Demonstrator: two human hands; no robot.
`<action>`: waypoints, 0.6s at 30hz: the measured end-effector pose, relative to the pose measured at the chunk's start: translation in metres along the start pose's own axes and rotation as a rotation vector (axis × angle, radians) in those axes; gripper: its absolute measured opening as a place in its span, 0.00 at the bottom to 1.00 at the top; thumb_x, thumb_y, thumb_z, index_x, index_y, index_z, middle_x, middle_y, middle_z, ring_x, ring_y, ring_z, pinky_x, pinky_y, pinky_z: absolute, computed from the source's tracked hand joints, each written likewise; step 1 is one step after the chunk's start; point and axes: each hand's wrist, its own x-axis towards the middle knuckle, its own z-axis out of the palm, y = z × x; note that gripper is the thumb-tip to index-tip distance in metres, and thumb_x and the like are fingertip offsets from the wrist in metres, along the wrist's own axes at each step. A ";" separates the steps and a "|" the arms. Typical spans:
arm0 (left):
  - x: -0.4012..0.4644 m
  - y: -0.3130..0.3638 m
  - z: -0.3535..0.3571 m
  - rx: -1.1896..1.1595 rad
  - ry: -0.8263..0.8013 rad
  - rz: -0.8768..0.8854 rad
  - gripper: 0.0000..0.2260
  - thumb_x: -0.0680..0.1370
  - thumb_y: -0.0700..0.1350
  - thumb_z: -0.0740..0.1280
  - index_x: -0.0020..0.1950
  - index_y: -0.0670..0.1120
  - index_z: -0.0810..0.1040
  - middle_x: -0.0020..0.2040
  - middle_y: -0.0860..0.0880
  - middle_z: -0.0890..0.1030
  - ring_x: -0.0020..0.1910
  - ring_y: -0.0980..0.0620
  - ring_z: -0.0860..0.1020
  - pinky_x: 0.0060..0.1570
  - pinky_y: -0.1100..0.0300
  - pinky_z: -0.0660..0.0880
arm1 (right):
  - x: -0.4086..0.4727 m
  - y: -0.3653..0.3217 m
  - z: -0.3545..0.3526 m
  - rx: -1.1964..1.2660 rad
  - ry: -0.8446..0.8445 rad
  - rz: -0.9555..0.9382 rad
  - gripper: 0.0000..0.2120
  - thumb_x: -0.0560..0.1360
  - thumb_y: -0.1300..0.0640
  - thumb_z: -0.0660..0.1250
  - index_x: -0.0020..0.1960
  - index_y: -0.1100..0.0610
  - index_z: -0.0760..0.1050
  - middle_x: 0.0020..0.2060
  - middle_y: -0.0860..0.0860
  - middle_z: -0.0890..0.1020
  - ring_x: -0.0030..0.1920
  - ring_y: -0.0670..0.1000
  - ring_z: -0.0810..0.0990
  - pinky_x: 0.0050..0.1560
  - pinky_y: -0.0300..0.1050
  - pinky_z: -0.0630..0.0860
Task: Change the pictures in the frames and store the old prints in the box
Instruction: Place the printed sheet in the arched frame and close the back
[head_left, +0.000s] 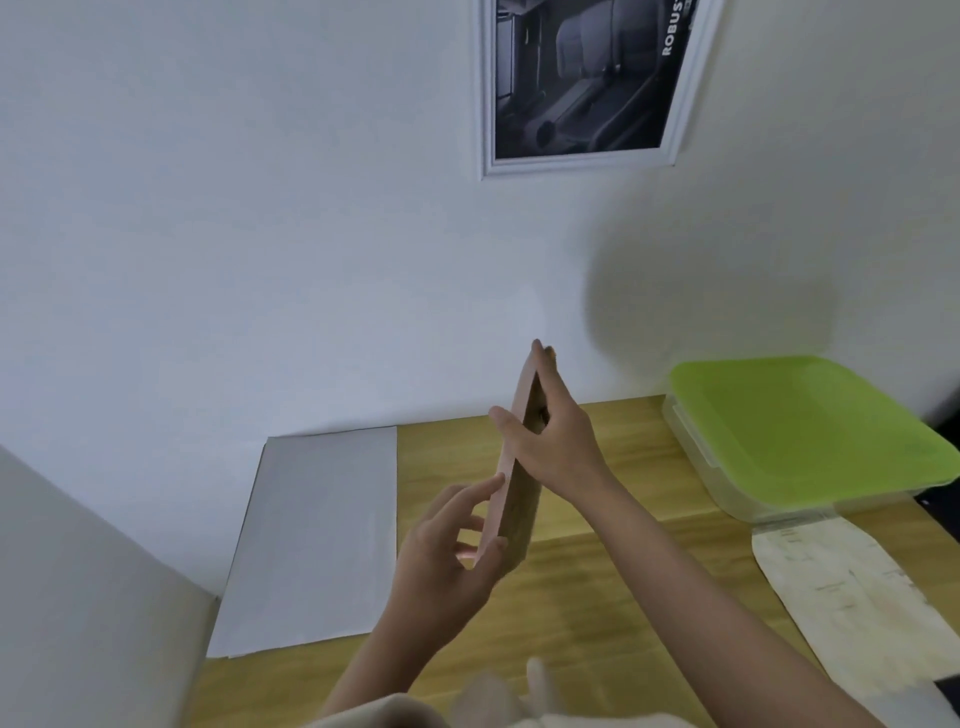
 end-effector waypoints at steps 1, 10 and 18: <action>0.001 -0.001 -0.001 -0.014 0.005 0.002 0.21 0.73 0.41 0.70 0.64 0.56 0.73 0.56 0.62 0.75 0.49 0.58 0.78 0.37 0.68 0.77 | -0.001 -0.001 0.000 0.025 0.002 0.011 0.40 0.74 0.49 0.68 0.76 0.40 0.45 0.70 0.34 0.55 0.71 0.46 0.64 0.69 0.45 0.67; 0.003 -0.007 -0.001 -0.044 0.018 -0.023 0.19 0.72 0.43 0.70 0.62 0.54 0.76 0.53 0.61 0.78 0.47 0.56 0.79 0.36 0.67 0.78 | -0.012 -0.007 0.005 -0.037 -0.019 0.162 0.40 0.75 0.54 0.65 0.76 0.42 0.41 0.43 0.49 0.72 0.44 0.56 0.81 0.44 0.56 0.81; 0.004 -0.026 0.000 -0.049 -0.015 -0.058 0.15 0.68 0.43 0.75 0.54 0.51 0.82 0.52 0.60 0.81 0.48 0.57 0.80 0.37 0.66 0.77 | -0.017 0.012 0.012 0.038 0.055 0.224 0.37 0.71 0.63 0.63 0.74 0.43 0.53 0.55 0.50 0.76 0.47 0.53 0.81 0.38 0.53 0.83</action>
